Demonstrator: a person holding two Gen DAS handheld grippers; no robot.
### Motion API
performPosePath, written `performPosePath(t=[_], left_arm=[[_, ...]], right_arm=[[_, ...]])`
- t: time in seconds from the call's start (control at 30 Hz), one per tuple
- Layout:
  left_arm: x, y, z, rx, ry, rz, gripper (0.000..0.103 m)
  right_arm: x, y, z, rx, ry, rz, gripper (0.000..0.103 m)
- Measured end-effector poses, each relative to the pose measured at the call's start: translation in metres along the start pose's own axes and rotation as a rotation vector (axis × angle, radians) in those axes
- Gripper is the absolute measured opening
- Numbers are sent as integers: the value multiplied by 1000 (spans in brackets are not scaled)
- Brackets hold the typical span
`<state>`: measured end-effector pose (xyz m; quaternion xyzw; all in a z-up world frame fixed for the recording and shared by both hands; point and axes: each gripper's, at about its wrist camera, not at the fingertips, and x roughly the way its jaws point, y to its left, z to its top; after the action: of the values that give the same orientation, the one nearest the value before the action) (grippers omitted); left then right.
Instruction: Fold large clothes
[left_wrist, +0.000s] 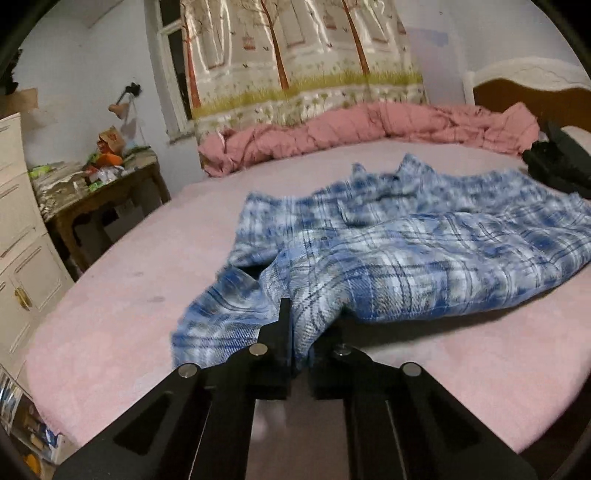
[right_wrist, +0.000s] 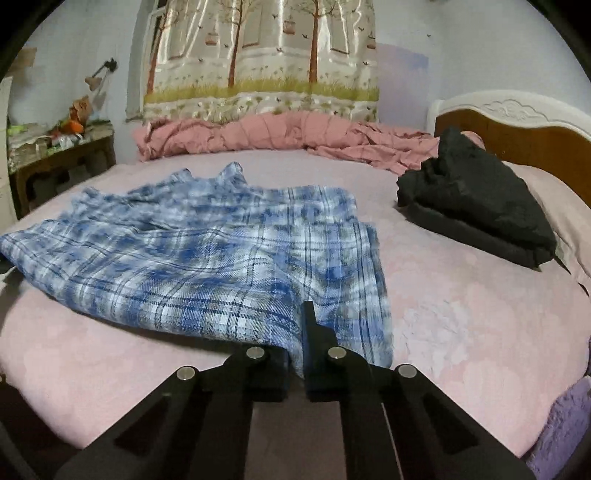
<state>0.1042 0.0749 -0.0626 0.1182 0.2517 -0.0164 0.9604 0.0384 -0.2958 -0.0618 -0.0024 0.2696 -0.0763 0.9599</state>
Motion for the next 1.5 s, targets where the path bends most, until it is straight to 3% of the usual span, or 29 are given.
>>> performPosePath(t=[0.13,0.23,0.3,0.37,0.47,0.6,0.73,0.93,1.23,1.43,1.5], left_arm=[[-23,11,2,-46,-7,-28,6],[-19,15,11,-49,32,-51,8],[-6,15,23,-25,62,-28,15],[13,13,43,16,90,-5,25],[47,14,82,71,105,7,26],[109,15,132,138,163,0,22],[180,14,160,142,265,-56,14],[232,14,179,73,267,-116,4],[273,4,201,87,228,-82,3],[302,4,183,33,216,-109,4],[305,4,174,13,204,-111,14]], right_arm=[[-35,0,4,-13,-54,-6,5],[-36,-4,14,0,-35,-11,5],[-27,-7,25,14,-19,-12,5],[-11,-7,45,-14,-9,-13,5],[12,-2,82,-59,-21,-22,5],[60,9,137,-111,-25,-60,5],[122,17,164,-116,44,-36,6],[188,14,174,-52,97,-9,6],[243,8,184,-11,156,-7,6],[272,4,173,20,197,21,6],[276,4,170,26,207,26,6]])
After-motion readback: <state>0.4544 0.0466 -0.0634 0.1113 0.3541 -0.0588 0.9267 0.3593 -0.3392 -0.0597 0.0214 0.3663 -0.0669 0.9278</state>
